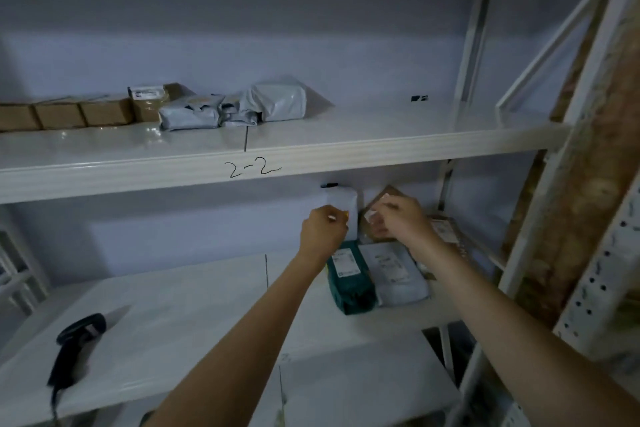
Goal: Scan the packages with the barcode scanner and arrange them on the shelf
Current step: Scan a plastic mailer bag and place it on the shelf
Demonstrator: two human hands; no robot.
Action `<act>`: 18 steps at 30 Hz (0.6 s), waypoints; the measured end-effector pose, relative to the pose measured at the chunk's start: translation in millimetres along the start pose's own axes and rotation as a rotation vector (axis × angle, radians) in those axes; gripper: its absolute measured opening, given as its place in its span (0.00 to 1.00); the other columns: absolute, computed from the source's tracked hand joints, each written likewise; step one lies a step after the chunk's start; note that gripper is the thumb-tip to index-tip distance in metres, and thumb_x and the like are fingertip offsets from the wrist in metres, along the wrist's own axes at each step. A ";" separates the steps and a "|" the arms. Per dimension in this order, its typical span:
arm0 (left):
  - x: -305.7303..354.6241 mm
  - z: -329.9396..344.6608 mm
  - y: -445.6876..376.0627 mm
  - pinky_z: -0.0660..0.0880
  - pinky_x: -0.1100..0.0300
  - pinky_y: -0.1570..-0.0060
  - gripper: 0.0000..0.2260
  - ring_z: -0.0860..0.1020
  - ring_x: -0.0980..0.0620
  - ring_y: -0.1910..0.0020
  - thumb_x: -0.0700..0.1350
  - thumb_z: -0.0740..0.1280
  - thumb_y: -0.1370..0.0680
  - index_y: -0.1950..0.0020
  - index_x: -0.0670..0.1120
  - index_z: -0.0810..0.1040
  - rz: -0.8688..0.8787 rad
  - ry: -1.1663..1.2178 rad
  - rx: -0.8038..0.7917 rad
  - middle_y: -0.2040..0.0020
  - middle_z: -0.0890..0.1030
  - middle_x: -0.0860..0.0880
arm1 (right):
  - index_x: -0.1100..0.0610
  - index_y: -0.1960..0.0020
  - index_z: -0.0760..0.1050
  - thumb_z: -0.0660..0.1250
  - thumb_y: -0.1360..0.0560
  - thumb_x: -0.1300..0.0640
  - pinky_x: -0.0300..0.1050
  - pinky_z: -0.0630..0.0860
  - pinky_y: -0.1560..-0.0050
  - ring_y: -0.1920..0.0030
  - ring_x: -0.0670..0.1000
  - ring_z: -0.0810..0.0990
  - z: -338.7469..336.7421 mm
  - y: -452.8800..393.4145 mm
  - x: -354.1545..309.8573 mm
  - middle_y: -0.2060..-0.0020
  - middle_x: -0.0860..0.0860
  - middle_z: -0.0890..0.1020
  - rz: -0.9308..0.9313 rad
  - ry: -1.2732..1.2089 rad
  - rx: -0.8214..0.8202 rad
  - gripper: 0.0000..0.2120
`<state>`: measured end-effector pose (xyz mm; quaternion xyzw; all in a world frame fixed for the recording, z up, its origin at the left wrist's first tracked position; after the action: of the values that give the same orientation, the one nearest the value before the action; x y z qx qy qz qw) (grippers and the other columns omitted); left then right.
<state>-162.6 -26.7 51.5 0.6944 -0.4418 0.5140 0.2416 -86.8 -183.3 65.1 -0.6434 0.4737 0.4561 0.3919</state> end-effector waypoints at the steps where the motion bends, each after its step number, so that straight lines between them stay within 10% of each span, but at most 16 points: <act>1: -12.3 5.0 -4.6 0.81 0.46 0.49 0.10 0.82 0.40 0.51 0.44 0.63 0.22 0.47 0.42 0.82 -0.051 0.018 -0.002 0.50 0.84 0.40 | 0.62 0.47 0.81 0.63 0.18 0.58 0.49 0.85 0.58 0.61 0.53 0.84 -1.8 -4.4 14.4 0.59 0.55 0.84 0.043 0.001 -0.001 0.10; 18: -136.2 106.0 -135.7 0.75 0.54 0.57 0.07 0.78 0.43 0.59 0.44 0.62 0.20 0.52 0.40 0.75 -0.532 0.154 -0.034 0.55 0.80 0.41 | 0.54 0.52 0.75 0.59 0.18 0.54 0.57 0.79 0.40 0.49 0.57 0.83 -3.5 -177.0 169.3 0.51 0.56 0.83 0.375 0.066 -0.153 0.08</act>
<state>-3.6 6.2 -96.4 0.7409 -0.2328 0.4763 0.4124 108.1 -186.0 -83.4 -0.5866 0.5618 0.5343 0.2343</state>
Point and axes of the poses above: each hand's wrist, its own y-axis away from the middle knuckle, its own z-axis out of the palm, x = y × z, the point moved 6 cm from there along -y, towards the middle knuckle
